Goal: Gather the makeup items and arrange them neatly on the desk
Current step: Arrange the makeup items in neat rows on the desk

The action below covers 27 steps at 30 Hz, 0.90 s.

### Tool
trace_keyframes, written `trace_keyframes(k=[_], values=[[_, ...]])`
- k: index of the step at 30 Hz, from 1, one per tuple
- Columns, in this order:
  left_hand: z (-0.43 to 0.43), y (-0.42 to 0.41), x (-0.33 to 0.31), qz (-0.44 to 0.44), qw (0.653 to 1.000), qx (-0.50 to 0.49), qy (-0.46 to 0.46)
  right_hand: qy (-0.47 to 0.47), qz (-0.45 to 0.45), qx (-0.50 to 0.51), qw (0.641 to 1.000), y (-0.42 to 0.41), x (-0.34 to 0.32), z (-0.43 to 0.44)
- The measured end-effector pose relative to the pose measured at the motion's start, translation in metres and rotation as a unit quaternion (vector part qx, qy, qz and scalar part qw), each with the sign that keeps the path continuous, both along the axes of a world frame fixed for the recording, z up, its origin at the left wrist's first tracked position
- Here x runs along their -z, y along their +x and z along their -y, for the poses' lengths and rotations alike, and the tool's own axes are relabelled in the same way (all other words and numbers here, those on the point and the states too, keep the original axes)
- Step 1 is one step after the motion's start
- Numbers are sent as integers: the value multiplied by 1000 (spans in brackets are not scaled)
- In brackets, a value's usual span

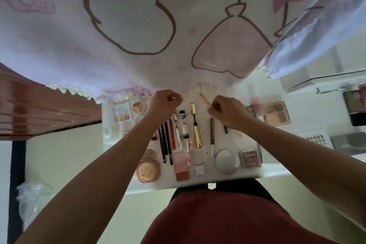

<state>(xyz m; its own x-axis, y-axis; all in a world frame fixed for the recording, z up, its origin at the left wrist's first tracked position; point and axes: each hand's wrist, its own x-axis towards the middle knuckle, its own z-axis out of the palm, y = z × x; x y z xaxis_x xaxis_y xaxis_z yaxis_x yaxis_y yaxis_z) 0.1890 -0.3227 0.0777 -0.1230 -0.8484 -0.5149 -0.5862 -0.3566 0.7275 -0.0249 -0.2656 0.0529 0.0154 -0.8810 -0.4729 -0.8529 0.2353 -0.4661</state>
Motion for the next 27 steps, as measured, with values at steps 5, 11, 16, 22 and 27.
trace_keyframes(k=[5,11,16,22,27], values=[[-9,-1,-32,-112,992,27,48,-17,109,-36,993,1,-39,-25],[-21,5,-47,-156,982,89,64,-59,113,-57,990,7,-62,-48],[-29,11,-57,-195,969,111,103,-98,104,-61,988,12,-73,-59],[-36,14,-62,-219,965,89,113,-147,96,-52,983,19,-76,-67],[-38,18,-63,-213,968,80,109,-170,84,-62,980,24,-77,-67]])
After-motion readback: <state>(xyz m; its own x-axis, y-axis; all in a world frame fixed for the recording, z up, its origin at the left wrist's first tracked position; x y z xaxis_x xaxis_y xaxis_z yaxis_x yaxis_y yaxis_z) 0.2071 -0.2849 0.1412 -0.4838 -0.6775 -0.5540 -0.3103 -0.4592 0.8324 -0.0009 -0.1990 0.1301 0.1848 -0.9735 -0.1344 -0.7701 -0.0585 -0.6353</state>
